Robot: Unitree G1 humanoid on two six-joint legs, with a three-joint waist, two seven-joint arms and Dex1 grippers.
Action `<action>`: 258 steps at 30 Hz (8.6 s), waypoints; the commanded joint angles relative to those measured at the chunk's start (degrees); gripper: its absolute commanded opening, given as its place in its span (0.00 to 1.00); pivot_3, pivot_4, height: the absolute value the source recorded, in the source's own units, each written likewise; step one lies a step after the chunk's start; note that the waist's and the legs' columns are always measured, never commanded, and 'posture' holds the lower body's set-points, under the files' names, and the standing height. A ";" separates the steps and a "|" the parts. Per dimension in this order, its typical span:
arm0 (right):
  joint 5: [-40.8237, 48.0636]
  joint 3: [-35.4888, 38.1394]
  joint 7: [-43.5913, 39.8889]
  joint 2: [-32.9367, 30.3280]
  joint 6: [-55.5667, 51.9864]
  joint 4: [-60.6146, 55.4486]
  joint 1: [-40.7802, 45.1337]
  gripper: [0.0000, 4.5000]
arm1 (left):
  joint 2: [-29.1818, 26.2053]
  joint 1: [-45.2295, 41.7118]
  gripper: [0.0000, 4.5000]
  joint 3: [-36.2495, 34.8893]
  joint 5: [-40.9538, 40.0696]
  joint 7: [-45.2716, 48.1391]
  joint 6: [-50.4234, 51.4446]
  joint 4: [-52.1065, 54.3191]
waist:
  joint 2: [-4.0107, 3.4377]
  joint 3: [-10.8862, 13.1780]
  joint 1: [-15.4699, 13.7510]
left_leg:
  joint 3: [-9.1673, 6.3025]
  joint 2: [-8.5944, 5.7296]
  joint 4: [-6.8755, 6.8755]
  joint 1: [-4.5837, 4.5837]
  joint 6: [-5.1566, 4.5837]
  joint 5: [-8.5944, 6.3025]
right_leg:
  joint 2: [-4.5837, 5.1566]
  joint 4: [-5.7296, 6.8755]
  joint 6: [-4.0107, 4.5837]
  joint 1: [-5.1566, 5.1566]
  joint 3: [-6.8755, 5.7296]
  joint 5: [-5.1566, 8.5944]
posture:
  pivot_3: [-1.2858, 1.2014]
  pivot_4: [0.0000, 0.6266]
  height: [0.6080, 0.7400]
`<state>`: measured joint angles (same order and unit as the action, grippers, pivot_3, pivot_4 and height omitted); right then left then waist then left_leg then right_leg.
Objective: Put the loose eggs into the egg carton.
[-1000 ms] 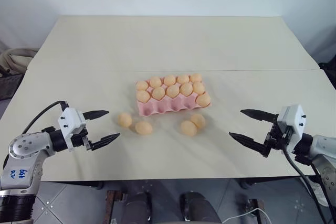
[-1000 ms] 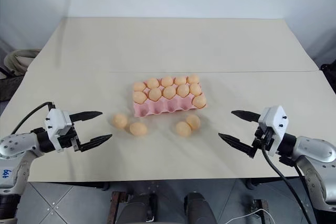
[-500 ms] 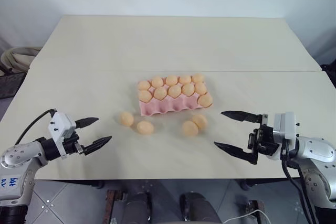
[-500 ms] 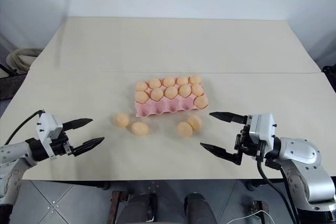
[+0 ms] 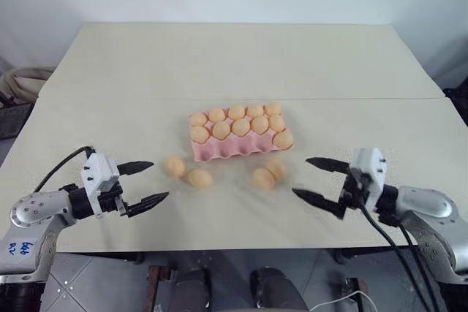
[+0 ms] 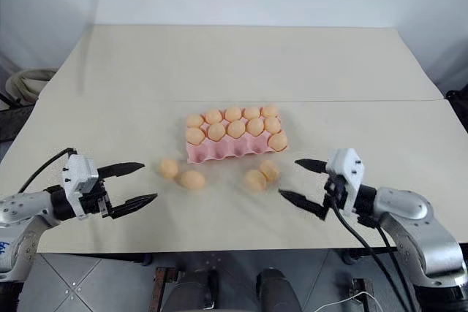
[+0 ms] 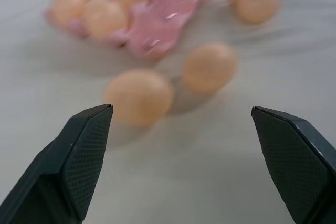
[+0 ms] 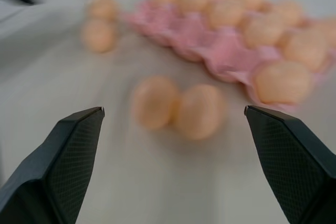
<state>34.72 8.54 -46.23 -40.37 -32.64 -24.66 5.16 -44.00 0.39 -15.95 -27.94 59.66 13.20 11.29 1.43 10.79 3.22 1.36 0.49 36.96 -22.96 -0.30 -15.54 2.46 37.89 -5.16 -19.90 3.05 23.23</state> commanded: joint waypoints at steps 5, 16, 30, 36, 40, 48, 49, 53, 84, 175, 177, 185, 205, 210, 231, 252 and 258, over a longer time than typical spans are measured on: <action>-1.25 -7.42 13.33 2.40 -17.52 -1.36 10.39 1.00 | -1.54 -1.09 1.00 0.43 -1.08 2.25 0.25 2.58 | 0.00 0.00 -0.04 | 0.01 -0.01 -0.02 -0.19 0.00 0.00 | 0.00 -0.02 0.00 -0.20 0.00 0.00 | 0.52 0.24 1.00; -5.67 -12.34 21.79 8.98 -28.28 5.00 18.16 1.00 | -0.43 -0.10 1.00 0.73 -1.55 0.33 0.68 5.77 | 0.00 0.00 -0.10 | 0.08 -0.01 -0.08 -0.37 -0.01 -0.01 | 0.00 0.06 0.00 -0.48 0.01 0.00 | 0.52 0.24 1.00; -3.44 -10.51 11.49 5.39 -21.27 -0.32 16.39 0.40 | 0.58 0.89 1.00 0.66 -1.33 -1.64 0.52 6.53 | -0.01 0.00 0.02 | 0.11 -0.01 -0.06 -0.39 -0.02 0.00 | 0.00 0.07 0.00 -0.50 0.02 0.00 | 0.52 0.24 1.00; -1.53 -11.65 12.43 8.82 -24.10 1.21 23.93 0.40 | 1.09 0.93 1.00 0.86 -1.04 -2.50 0.36 6.35 | -0.03 0.02 0.41 | 0.13 -0.01 -0.05 -0.36 -0.01 0.02 | -0.01 0.14 0.00 -0.51 0.04 0.00 | 0.52 0.24 1.00; -7.81 -15.38 18.23 13.40 -23.90 9.29 30.62 0.40 | 1.57 0.64 1.00 1.24 -0.81 -3.35 0.36 6.56 | -0.03 0.01 0.61 | 0.11 0.00 0.00 -0.32 0.00 0.04 | -0.01 0.26 0.02 -0.52 0.04 -0.01 | 0.52 0.24 1.00; -12.71 -18.40 16.95 12.57 -22.69 14.06 32.57 0.40 | 1.77 2.58 1.00 -0.12 -1.09 -4.70 0.16 8.03 | -0.03 0.01 0.05 | 0.14 -0.03 -0.06 -0.47 -0.03 -0.05 | 0.05 0.18 0.02 -0.69 -0.05 -0.01 | 0.52 0.24 1.00; -12.77 -18.31 16.65 12.30 -22.71 13.81 32.33 0.40 | 1.79 2.70 1.00 -0.12 -1.08 -4.82 0.13 8.12 | -0.03 0.01 0.15 | 0.15 -0.03 -0.06 -0.47 -0.03 -0.06 | 0.05 0.17 0.02 -0.69 -0.06 -0.01 | 0.52 0.24 1.00; -11.76 -16.86 15.61 11.89 -23.43 11.94 31.72 0.63 | 2.03 2.81 1.00 0.14 -1.20 -5.17 0.07 8.24 | -0.03 0.02 0.16 | 0.21 0.00 -0.07 -0.45 -0.03 -0.06 | 0.05 0.16 0.02 -0.69 -0.09 -0.01 | 0.52 0.24 1.00; -2.39 -0.24 -10.62 -2.07 4.79 -3.16 -1.80 0.99 | 1.87 -4.81 1.00 2.43 -2.02 -0.97 2.42 1.23 | -0.05 0.04 0.03 | 0.22 0.06 -0.16 0.52 -0.03 -0.11 | 0.05 -0.22 0.04 0.44 -0.14 -0.05 | 0.52 0.24 1.00; -0.27 0.91 -23.47 -0.31 20.50 0.48 -3.28 0.99 | -0.35 -9.01 1.00 3.74 9.84 -5.15 -7.81 -12.73 | -0.04 0.03 -0.92 | 0.20 0.09 -0.57 0.00 0.13 0.32 | 0.11 0.00 0.26 -0.38 -0.50 -0.15 | 0.52 0.24 1.00; -0.28 0.67 -23.37 -0.45 20.40 0.44 -3.19 0.99 | 0.33 -13.11 1.00 6.59 12.10 -4.97 -9.39 -16.20 | -0.04 0.03 -1.28 | 0.21 0.09 -0.49 -0.02 0.13 0.33 | 0.10 0.03 0.25 -0.39 -0.51 -0.15 | 0.52 0.24 1.00; -0.24 -0.09 -22.13 -0.32 20.15 -0.32 -2.75 0.99 | 2.31 -23.00 1.00 14.57 15.36 0.69 -11.97 -26.31 | -0.04 0.03 -1.47 | 0.23 0.08 -0.41 -0.10 0.12 0.33 | 0.08 0.11 0.22 -0.48 -0.51 -0.17 | 0.52 0.24 1.00; -0.08 -0.58 -18.06 0.00 20.08 -2.19 -5.24 1.00 | 9.26 -27.89 0.39 10.13 11.55 -3.12 -15.89 -35.16 | -0.04 0.03 -1.60 | 0.14 0.09 0.26 -0.21 0.07 0.32 | 0.08 0.63 0.16 -0.45 -0.56 -0.20 | 0.52 0.24 1.00; 0.10 0.48 -17.22 -0.43 19.84 -2.84 -6.86 1.00 | 7.83 -27.02 0.39 9.22 4.41 0.29 -5.83 -21.87 | -0.03 0.03 -1.58 | 0.12 0.09 0.24 -0.22 0.07 0.32 | 0.08 0.62 0.16 -0.47 -0.58 -0.20 | 0.52 0.24 1.00; 0.33 2.28 -10.83 0.18 18.77 -8.61 -11.87 1.00 | 23.42 -47.08 0.69 23.92 18.30 -5.70 -5.38 -39.62 | -0.03 0.03 -1.78 | -0.16 0.05 0.25 -0.20 0.06 0.42 | -0.01 0.01 0.05 -0.01 -0.87 -0.37 | 0.52 0.24 1.00; -0.36 -0.37 -15.90 0.16 22.15 -2.82 -9.06 1.00 | 0.16 -15.68 0.99 5.23 7.16 10.56 -11.90 -19.84 | -0.06 0.05 -1.75 | -0.53 0.05 0.07 -0.10 0.06 0.43 | 0.22 -0.25 0.22 0.24 -1.19 -0.40 | 0.52 0.24 1.00; -0.42 -0.21 -16.53 0.11 22.85 -1.98 -8.67 1.00 | 0.48 -15.76 0.99 8.34 9.00 8.37 -10.80 -17.25 | -0.07 0.05 -1.62 | -0.54 0.05 -0.12 -0.12 0.08 0.41 | 0.25 -0.41 0.31 0.20 -1.22 -0.38 | 0.52 0.24 1.00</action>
<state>33.90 7.27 -62.23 -39.95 -11.14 -26.27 -3.70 -43.42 -14.96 -8.68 -19.82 68.81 2.11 -8.52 1.36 10.84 1.60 0.82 0.53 36.80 -23.08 -0.22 -15.13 2.71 37.46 -4.85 -19.70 1.83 22.86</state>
